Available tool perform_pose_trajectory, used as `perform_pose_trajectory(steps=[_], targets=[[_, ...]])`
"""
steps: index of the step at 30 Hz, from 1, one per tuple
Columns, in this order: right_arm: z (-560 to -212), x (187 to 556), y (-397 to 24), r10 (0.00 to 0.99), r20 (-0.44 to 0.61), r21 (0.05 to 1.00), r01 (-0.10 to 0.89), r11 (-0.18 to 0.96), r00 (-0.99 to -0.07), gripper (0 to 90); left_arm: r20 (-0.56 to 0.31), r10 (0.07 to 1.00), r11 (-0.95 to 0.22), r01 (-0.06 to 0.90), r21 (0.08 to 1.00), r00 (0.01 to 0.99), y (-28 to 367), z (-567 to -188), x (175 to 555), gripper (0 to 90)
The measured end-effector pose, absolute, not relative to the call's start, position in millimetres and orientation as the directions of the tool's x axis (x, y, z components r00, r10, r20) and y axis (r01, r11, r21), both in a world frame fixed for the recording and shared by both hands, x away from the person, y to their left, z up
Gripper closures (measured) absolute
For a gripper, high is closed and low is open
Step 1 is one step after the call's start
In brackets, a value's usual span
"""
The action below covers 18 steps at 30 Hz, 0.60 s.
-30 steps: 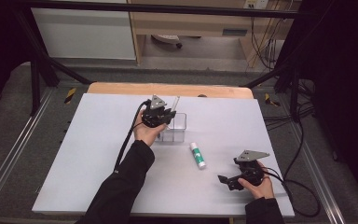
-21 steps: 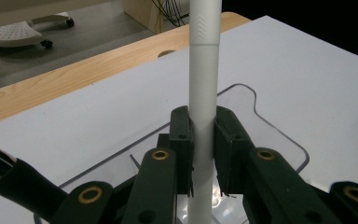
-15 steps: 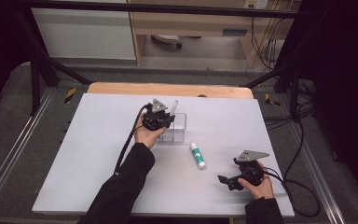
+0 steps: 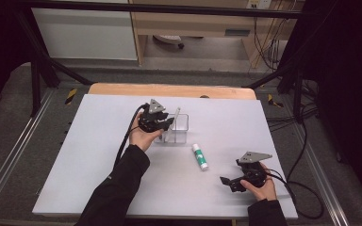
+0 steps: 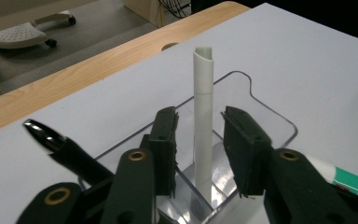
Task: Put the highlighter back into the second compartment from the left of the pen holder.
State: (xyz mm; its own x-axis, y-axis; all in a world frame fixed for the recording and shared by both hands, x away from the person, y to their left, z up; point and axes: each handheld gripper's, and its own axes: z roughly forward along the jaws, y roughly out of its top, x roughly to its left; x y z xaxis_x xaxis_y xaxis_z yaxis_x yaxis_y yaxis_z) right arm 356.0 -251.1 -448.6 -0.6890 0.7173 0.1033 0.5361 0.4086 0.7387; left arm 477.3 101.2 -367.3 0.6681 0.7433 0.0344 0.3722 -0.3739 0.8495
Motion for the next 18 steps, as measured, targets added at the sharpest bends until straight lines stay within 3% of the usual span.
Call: perform_pose_trajectory(steps=[11, 18], targets=[[-448.8, 355.8, -250.8, 0.717, 0.104, 0.736, 0.539, 0.411, -0.689, 0.6, 0.032, 0.707, -0.418, 0.381, 0.825, 0.707, 124.1, -352.3, 452.6, 38.2], [-449.6, 355.8, -249.8, 0.717, 0.108, 0.733, 0.543, 0.410, -0.688, 0.5, 0.045, 0.702, -0.443, 0.387, 0.809, 0.710, 141.0, -353.6, 435.9, 27.5]])
